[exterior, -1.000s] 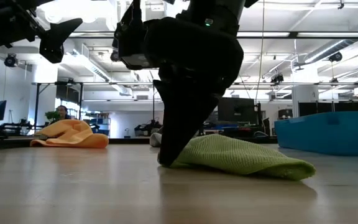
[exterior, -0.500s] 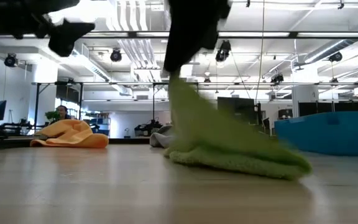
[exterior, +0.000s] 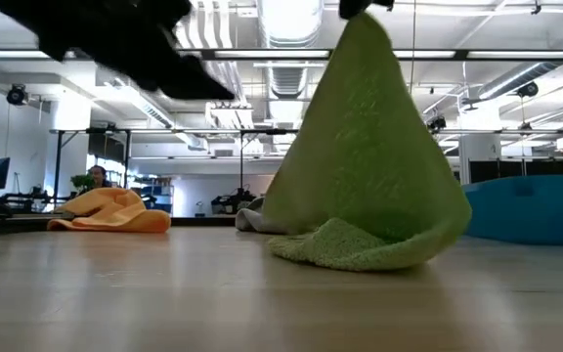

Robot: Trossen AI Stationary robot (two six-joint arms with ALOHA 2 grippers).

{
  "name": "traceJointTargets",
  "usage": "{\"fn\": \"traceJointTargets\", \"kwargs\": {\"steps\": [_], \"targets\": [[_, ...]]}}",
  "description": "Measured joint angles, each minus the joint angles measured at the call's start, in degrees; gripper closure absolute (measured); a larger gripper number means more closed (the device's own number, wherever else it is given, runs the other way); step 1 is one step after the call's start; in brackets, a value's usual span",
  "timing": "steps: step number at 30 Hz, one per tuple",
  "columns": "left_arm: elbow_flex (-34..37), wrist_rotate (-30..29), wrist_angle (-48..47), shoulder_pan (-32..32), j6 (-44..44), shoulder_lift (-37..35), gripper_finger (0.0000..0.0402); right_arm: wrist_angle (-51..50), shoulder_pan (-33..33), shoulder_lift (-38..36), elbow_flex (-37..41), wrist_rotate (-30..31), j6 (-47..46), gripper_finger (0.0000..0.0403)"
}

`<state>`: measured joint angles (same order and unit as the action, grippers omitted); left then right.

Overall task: Roll microfiber towels into tight, uniform cylinder then place into a basket
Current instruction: Roll the green towel

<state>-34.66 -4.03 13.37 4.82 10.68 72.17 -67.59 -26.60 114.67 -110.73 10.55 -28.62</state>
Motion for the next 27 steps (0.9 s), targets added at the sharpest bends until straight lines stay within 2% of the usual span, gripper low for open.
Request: {"fn": "traceJointTargets", "kwargs": {"steps": [4, 11, 18, 23, 27], "targets": [[-5.06, 4.27, 0.53, -2.01, 5.95, 10.12, 0.0124, -0.18, -1.61, 0.02, 0.28, 0.0, -4.59, 0.0394], [-11.43, 5.06, 0.15, -3.5, 15.54, 21.26, 0.0124, -1.05, -3.61, 0.02, -0.34, 0.02, -10.63, 0.0394], [-12.66, 11.13, -5.16, -3.23, 18.78, 23.36, 0.0124, -3.3, -4.62, 0.02, -0.49, 0.04, -14.53, 0.0394], [-12.02, 11.17, -4.79, -3.15, 21.18, 23.08, 0.0124, -4.04, -4.52, -0.16, -0.49, 0.07, -14.91, 0.0394], [-11.8, 11.21, -4.88, -3.48, 21.86, 26.2, 0.0136, -4.29, -4.52, -1.02, -0.49, 0.28, -14.91, 0.0394]]}}
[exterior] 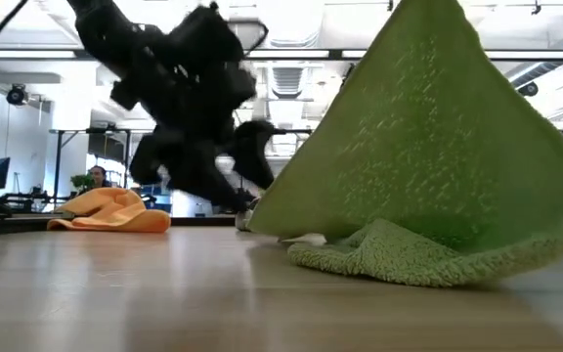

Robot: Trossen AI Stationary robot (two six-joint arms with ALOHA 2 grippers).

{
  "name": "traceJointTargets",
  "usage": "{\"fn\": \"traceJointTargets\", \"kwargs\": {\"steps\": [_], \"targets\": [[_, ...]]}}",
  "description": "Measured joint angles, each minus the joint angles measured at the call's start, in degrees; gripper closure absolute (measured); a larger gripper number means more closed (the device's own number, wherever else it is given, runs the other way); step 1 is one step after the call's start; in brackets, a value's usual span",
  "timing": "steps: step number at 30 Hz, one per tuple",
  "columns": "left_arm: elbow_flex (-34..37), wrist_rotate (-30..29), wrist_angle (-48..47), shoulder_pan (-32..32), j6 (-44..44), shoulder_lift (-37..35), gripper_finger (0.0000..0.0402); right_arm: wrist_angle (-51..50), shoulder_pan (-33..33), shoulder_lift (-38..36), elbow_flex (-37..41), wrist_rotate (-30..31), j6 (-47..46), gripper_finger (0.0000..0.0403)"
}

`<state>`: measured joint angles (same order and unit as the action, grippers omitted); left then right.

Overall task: Roll microfiber towels into tight, uniform cylinder then place into a basket
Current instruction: Roll the green towel

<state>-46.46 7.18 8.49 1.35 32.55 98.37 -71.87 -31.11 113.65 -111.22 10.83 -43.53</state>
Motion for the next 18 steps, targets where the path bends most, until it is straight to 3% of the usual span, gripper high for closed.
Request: {"fn": "traceJointTargets", "kwargs": {"steps": [5, 13, 18], "targets": [[-0.76, -0.64, 0.91, 0.0, 0.88, 3.81, 0.0204, -0.66, 0.0, -1.72, 0.0, 2.77, 0.0, 0.0394], [-1.38, -5.76, 0.48, -0.11, 0.17, 1.71, 0.0377, -3.17, 0.34, -2.04, -0.02, 2.85, 0.02, 0.0394], [-3.39, -7.62, -11.12, -0.08, -3.7, -5.79, 0.0399, -6.17, 0.68, -3.98, -0.02, 3.03, 0.0, 0.0394]]}}
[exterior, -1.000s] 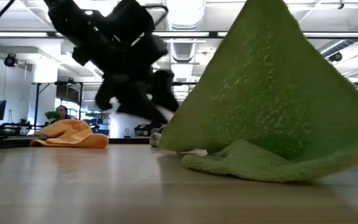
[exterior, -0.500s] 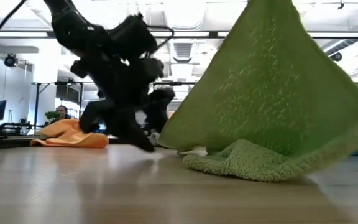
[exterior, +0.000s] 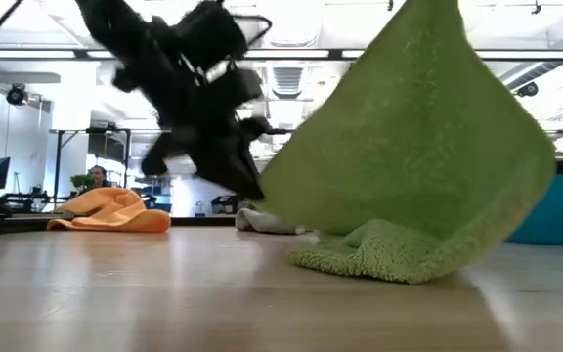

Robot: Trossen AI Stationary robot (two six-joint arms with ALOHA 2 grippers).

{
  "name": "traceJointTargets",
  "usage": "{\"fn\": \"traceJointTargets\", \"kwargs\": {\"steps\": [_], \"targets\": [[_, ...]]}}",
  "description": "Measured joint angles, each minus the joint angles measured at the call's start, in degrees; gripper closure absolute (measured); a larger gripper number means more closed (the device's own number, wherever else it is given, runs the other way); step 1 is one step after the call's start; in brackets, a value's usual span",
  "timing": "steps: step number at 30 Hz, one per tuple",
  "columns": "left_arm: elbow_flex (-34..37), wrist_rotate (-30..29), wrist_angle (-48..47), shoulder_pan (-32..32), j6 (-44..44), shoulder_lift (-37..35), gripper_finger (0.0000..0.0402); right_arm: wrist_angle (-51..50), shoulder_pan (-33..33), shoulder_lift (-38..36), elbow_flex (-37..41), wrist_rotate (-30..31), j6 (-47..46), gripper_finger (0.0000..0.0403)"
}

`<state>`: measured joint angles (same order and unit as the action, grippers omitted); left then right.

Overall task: Roll microfiber towels into tight, uniform cylinder then place into a basket
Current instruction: Roll the green towel

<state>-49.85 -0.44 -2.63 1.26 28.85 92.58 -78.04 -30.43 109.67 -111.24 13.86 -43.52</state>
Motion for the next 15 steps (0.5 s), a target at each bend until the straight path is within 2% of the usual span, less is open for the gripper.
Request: {"fn": "traceJointTargets", "kwargs": {"steps": [5, 9, 12, 15], "targets": [[-4.82, -0.02, -15.59, 1.4, -4.78, -11.43, 0.0401, -0.18, 0.66, -4.24, -0.02, 4.28, 0.16, 0.0394], [-10.47, -0.04, -26.17, 4.94, -9.71, -17.68, 0.0401, 0.26, 1.18, -7.45, -0.04, 5.88, 1.15, 0.0394], [-15.64, -0.03, -31.09, 8.95, -18.03, -19.24, 0.0401, 0.93, 1.04, -8.32, -0.05, 5.08, 4.32, 0.0394], [-19.65, -0.08, -32.3, 13.82, -25.95, -19.28, 0.0401, 0.91, 0.17, -8.8, -0.04, 0.67, 7.65, 0.0394]]}}
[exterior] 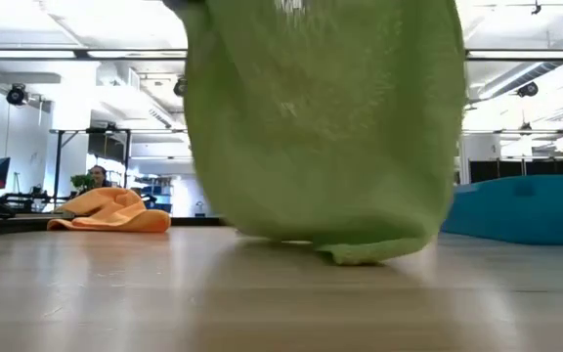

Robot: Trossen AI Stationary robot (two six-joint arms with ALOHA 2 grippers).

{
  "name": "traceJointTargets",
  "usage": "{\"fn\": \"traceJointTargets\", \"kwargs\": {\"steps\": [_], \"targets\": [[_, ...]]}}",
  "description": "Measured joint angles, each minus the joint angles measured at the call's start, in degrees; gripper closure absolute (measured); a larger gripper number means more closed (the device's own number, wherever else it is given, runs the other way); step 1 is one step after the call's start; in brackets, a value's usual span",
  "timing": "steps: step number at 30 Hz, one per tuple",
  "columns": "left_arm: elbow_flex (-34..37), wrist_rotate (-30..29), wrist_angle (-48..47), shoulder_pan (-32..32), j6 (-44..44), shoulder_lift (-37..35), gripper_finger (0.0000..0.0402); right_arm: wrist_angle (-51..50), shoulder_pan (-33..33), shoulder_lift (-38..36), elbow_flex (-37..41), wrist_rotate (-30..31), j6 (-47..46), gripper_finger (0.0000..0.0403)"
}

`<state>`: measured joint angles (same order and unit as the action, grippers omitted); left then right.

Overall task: Roll microfiber towels into tight, uniform cylinder then place into a basket
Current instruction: Roll the green towel

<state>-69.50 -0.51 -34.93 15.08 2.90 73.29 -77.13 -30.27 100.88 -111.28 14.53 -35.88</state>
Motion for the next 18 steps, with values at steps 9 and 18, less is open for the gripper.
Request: {"fn": "traceJointTargets", "kwargs": {"steps": [9, 18], "targets": [[-17.58, 0.37, -7.59, 13.93, -24.68, 6.45, 0.0401, 0.14, -5.94, -3.03, -7.98, -7.54, 2.82, 0.0394], [-23.43, -0.46, -22.8, 12.51, -29.51, 10.32, 0.0402, -0.45, -3.64, -2.78, -2.3, 3.98, 9.27, 0.0394]]}}
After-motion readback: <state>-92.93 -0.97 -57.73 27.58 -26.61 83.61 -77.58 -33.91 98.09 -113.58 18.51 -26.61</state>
